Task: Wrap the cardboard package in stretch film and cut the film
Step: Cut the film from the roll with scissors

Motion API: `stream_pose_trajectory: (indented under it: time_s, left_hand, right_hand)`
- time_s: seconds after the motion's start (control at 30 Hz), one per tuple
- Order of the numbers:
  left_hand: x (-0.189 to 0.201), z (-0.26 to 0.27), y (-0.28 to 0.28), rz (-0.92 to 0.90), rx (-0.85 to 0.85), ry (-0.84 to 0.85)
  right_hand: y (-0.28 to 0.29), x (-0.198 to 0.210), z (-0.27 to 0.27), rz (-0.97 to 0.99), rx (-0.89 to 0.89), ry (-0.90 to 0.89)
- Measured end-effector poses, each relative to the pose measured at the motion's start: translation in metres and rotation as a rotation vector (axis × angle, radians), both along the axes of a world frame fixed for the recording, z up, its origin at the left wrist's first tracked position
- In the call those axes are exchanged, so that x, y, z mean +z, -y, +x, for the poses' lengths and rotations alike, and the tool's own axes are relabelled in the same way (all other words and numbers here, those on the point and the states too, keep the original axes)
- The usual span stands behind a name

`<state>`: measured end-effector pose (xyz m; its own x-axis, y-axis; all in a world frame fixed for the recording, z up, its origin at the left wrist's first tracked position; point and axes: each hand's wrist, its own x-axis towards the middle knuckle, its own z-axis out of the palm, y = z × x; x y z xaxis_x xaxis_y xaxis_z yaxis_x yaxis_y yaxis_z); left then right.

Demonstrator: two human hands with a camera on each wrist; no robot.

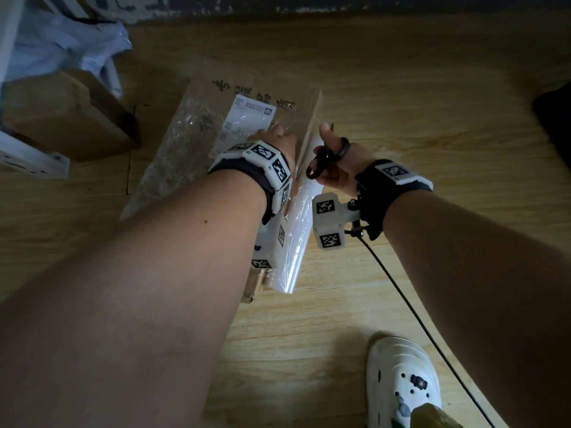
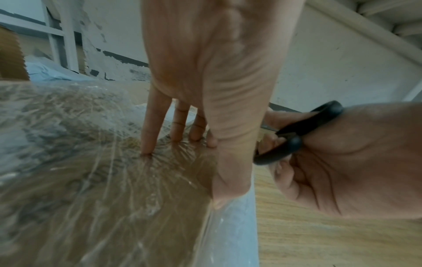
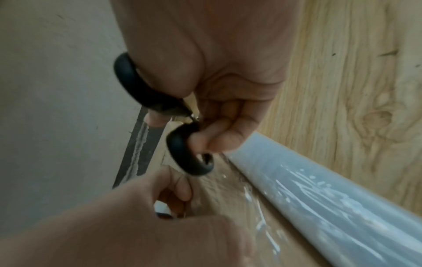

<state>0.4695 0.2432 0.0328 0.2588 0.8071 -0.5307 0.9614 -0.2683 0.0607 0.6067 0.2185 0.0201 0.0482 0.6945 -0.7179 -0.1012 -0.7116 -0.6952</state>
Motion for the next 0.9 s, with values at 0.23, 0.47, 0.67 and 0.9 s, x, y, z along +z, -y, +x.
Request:
stream_pose_trajectory:
  time_s: [0.23, 0.47, 0.67, 0.9]
  left_hand:
    - [0.002, 0.003, 0.001, -0.016, 0.016, -0.019]
    - [0.001, 0.001, 0.004, 0.001, 0.014, -0.007]
    - [0.001, 0.003, 0.004, -0.019, 0.023, -0.023]
    - [0.002, 0.003, 0.004, 0.011, -0.002, -0.055]
  right_hand:
    - [-0.004, -0.020, -0.002, 0.050, -0.024, 0.174]
    - [-0.008, -0.019, -0.006, -0.011, -0.031, 0.281]
    - [0.002, -0.027, 0.017, -0.073, -0.094, 0.354]
    - [0.016, -0.013, 0.045, -0.202, -0.206, 0.351]
